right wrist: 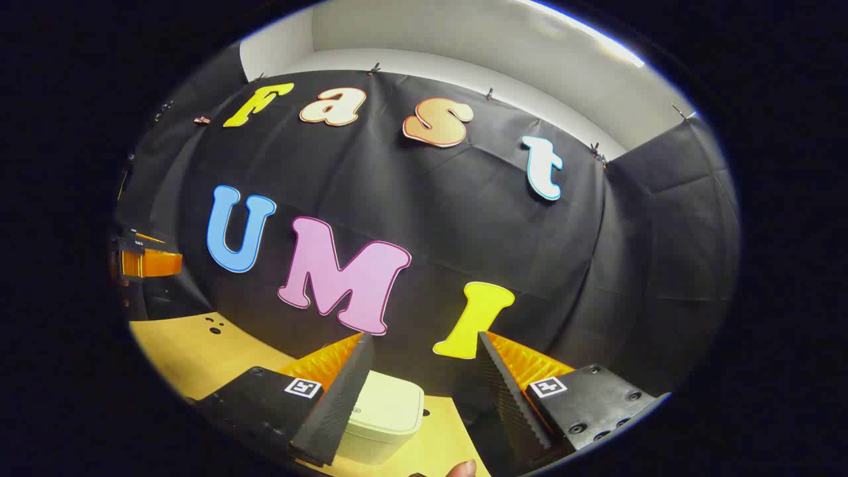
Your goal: Press the lid of the desktop garbage bin to open it, pick up the crumpled paper on the desktop and throw it into the bin, then pick up the pop can on the desktop and drop it into the bin, and finally close the garbage bin lid.
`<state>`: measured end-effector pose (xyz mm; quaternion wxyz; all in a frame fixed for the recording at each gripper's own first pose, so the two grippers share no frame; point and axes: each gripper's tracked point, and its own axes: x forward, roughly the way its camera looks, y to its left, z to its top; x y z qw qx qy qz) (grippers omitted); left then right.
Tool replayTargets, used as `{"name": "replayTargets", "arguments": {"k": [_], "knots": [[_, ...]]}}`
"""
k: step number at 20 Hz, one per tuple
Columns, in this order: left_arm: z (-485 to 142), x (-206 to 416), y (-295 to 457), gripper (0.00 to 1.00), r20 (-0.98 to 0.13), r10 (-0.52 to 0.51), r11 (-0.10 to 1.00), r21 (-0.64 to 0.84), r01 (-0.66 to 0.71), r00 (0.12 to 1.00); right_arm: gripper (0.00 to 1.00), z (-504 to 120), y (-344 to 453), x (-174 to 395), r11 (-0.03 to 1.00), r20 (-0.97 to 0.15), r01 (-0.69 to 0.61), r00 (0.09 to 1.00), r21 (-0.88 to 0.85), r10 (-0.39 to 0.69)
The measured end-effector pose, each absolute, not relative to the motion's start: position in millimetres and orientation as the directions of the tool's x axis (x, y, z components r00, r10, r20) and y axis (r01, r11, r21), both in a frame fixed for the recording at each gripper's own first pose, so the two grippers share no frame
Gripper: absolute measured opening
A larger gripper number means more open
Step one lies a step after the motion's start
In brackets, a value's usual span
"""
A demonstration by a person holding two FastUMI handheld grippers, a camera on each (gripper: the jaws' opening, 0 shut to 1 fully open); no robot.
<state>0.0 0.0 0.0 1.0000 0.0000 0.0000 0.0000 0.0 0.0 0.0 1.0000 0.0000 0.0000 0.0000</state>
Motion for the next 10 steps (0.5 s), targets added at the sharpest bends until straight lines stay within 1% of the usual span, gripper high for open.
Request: {"name": "replayTargets", "arguments": {"k": [10], "knots": [[-8.4, 0.5, 3.4, 0.95, -0.022, 0.014, 1.000, -0.001, -0.014, 1.000, 0.97, -10.6, 2.8, 7.0, 0.999, -0.034, -0.004, 0.999, 0.046, 0.006]]}}
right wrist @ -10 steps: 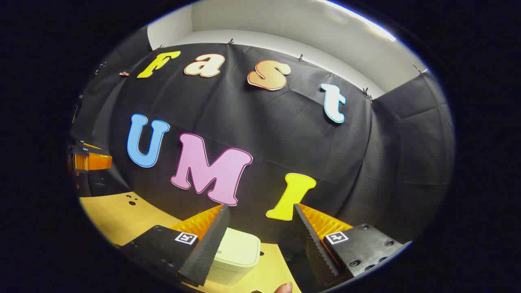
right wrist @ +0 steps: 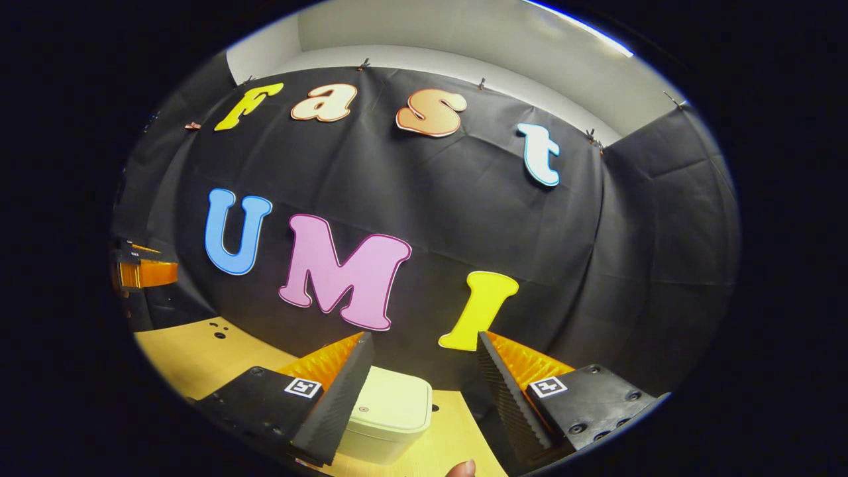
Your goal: Press the lid of the desktop garbage bin to open it, pick up the crumpled paper on the desktop and throw it into the bin, then pick up the pop can on the desktop and drop it into the bin, and finally close the garbage bin lid.
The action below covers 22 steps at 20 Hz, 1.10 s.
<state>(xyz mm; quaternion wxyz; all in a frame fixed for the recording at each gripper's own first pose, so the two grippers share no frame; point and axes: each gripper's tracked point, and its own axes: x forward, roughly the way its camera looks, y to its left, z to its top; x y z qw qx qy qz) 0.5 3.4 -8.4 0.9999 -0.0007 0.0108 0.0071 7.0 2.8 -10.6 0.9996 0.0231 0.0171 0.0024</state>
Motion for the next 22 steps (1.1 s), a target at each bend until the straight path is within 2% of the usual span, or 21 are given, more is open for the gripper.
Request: {"name": "replayTargets", "arguments": {"k": [7, 10, 11, 12, 15, 16, 17, 18, 19, 21, 22], "knots": [[-13.9, -0.4, 2.4, 0.95, -0.030, 0.016, 1.000, 0.002, -0.016, 0.999, 0.97, -17.5, 7.9, 12.5, 0.999, -0.049, -0.024, 0.998, 0.045, 0.026], [-14.0, -0.5, 1.5, 0.95, -0.032, 0.015, 1.000, 0.003, -0.015, 0.999, 0.94, -19.8, 12.0, 17.4, 0.999, -0.053, -0.033, 0.998, 0.032, 0.035], [-15.6, -0.7, 1.8, 0.97, -0.032, 0.016, 1.000, 0.004, -0.016, 0.999, 0.83, -20.3, 13.7, 19.7, 0.999, -0.056, -0.040, 0.998, 0.031, 0.042], [-15.5, -1.3, 2.3, 0.95, -0.034, 0.017, 1.000, 0.003, -0.017, 0.999, 0.77, -22.3, 16.3, 20.9, 0.998, -0.059, -0.054, 0.997, 0.037, 0.056], [-17.9, -2.9, 4.0, 0.95, -0.035, 0.020, 1.000, -0.002, -0.020, 0.999, 0.41, -32.3, 29.5, 25.9, 0.993, -0.095, -0.113, 0.989, 0.045, 0.117], [-17.5, -3.6, 4.8, 0.95, -0.035, 0.025, 1.000, -0.003, -0.025, 0.999, 0.36, -38.0, 34.5, 26.1, 0.990, -0.115, -0.132, 0.984, 0.047, 0.136], [-17.9, -4.8, 5.1, 0.95, -0.034, 0.025, 1.000, -0.006, -0.025, 0.999, 0.19, -43.7, 38.0, 27.3, 0.987, -0.133, -0.150, 0.979, 0.053, 0.156], [-16.4, -5.6, 4.6, 0.95, -0.031, 0.026, 1.000, -0.010, -0.027, 0.999, 0.10, -49.2, 43.1, 28.4, 0.983, -0.140, -0.173, 0.974, 0.064, 0.181], [-18.1, -6.4, 3.9, 0.95, -0.031, 0.024, 1.000, -0.016, -0.024, 0.999, 0.05, -50.3, 41.7, 29.1, 0.984, -0.140, -0.171, 0.974, 0.058, 0.177], [-19.9, -9.6, 2.2, 0.95, -0.032, 0.021, 0.999, -0.024, -0.021, 0.999, 0.05, -54.9, 42.0, 37.1, 0.984, -0.131, -0.174, 0.976, 0.031, 0.177], [-18.7, -11.1, 1.2, 0.95, -0.030, 0.018, 1.000, -0.025, -0.019, 0.999, 0.05, -64.2, 50.8, 39.4, 0.977, -0.146, -0.205, 0.966, 0.058, 0.212]]}}
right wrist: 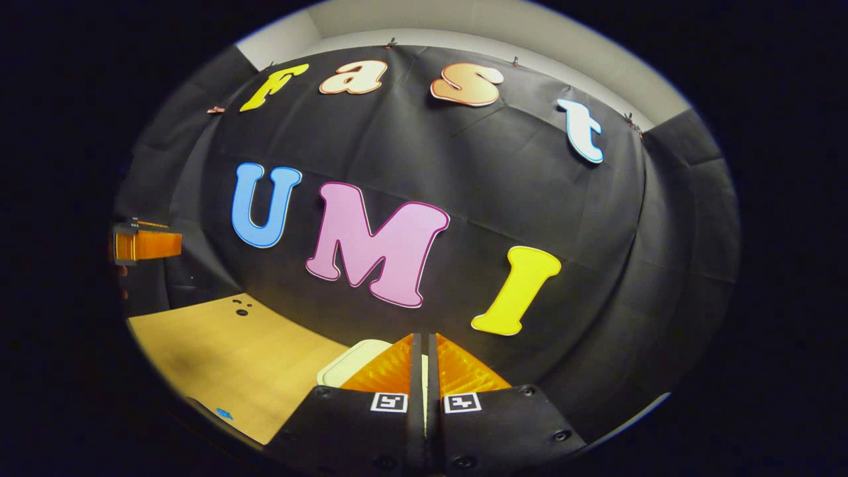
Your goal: Press the lid of the desktop garbage bin to open it, pick up the crumpled paper on the desktop and throw it into the bin, then pick up the pop can on the desktop and drop it into the bin, and finally close the garbage bin lid.
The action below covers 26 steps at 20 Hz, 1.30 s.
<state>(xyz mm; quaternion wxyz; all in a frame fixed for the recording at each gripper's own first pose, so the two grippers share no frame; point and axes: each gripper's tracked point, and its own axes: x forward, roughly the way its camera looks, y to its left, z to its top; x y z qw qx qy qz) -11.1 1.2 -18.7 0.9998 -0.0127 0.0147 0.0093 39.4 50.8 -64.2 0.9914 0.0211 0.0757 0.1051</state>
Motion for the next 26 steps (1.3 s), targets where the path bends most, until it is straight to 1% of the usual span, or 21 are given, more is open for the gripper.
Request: {"name": "replayTargets", "arguments": {"k": [3, 4, 5, 6, 10, 11, 12, 21, 26], "knots": [[-21.0, -16.5, -1.6, 0.97, -0.026, 0.014, 1.000, -0.013, -0.014, 1.000, 0.05, -89.9, 52.2, 55.2, 0.974, -0.197, -0.193, 0.957, 0.121, 0.214], [-22.0, -18.6, -1.3, 0.95, -0.025, 0.017, 1.000, -0.006, -0.017, 1.000, 0.05, -99.9, 54.6, 60.2, 0.972, -0.213, -0.192, 0.952, 0.138, 0.218], [-22.4, -20.7, -0.8, 0.95, -0.024, 0.020, 1.000, -0.003, -0.020, 1.000, 0.07, -111.3, 59.4, 63.2, 0.968, -0.236, -0.195, 0.945, 0.155, 0.228], [-21.7, -23.1, 0.3, 0.95, -0.023, 0.025, 1.000, -0.003, -0.025, 0.999, 0.05, -121.9, 64.7, 66.6, 0.965, -0.255, -0.199, 0.937, 0.172, 0.239], [-30.3, -26.7, 3.9, 0.95, -0.039, 0.045, 0.999, -0.006, -0.045, 0.998, 0.06, -157.8, 81.9, 72.6, 0.957, -0.311, -0.211, 0.913, 0.199, 0.265], [-31.8, -26.7, 4.4, 0.95, -0.046, 0.051, 0.999, -0.005, -0.051, 0.998, 0.04, -164.4, 87.7, 71.7, 0.953, -0.323, -0.219, 0.905, 0.208, 0.278], [-31.9, -26.8, 5.5, 0.95, -0.047, 0.056, 0.998, -0.007, -0.056, 0.997, 0.05, -171.6, 93.0, 70.4, 0.951, -0.333, -0.227, 0.898, 0.212, 0.289], [-36.9, -27.7, 4.1, 0.95, -0.061, 0.076, 0.997, -0.004, -0.077, 0.995, 0.06, -205.5, 105.0, 69.0, 0.937, -0.392, -0.230, 0.862, 0.262, 0.321], [-36.7, -26.7, 4.5, 0.95, -0.062, 0.074, 0.997, 0.002, -0.074, 0.995, 0.05, -209.9, 103.0, 71.8, 0.940, -0.391, -0.219, 0.867, 0.261, 0.310]]}}
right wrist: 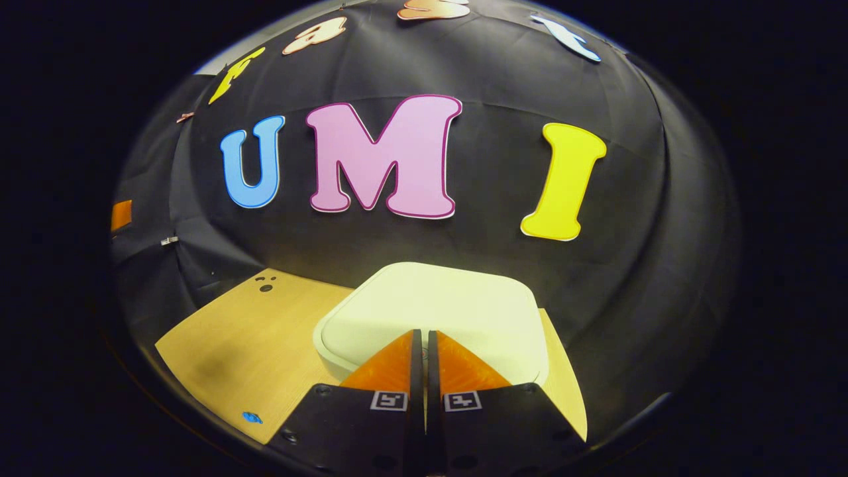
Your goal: Press the lid of the desktop garbage bin to open it, pick up the crumpled paper on the desktop and throw it into the bin, then pick up the pop can on the desktop and drop it into the bin, and finally close the garbage bin lid.
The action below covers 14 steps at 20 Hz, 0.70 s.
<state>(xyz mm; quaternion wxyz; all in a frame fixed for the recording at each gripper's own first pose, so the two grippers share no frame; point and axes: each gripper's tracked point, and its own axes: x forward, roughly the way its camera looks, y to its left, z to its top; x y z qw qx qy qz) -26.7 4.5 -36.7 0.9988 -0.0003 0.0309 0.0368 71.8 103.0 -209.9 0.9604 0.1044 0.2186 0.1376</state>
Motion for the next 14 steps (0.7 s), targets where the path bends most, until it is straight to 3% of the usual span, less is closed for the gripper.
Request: {"name": "replayTargets", "arguments": {"k": [9, 14], "knots": [[-40.2, -30.3, 8.0, 0.95, -0.070, 0.071, 0.997, -0.010, -0.072, 0.995, 0.05, -198.9, 95.3, 76.3, 0.947, -0.367, -0.197, 0.886, 0.255, 0.283], [-34.3, -34.2, 12.8, 0.95, -0.055, 0.075, 0.997, -0.002, -0.075, 0.996, 0.05, -144.5, 87.0, 76.8, 0.955, -0.228, -0.197, 0.942, 0.221, 0.247]]}}
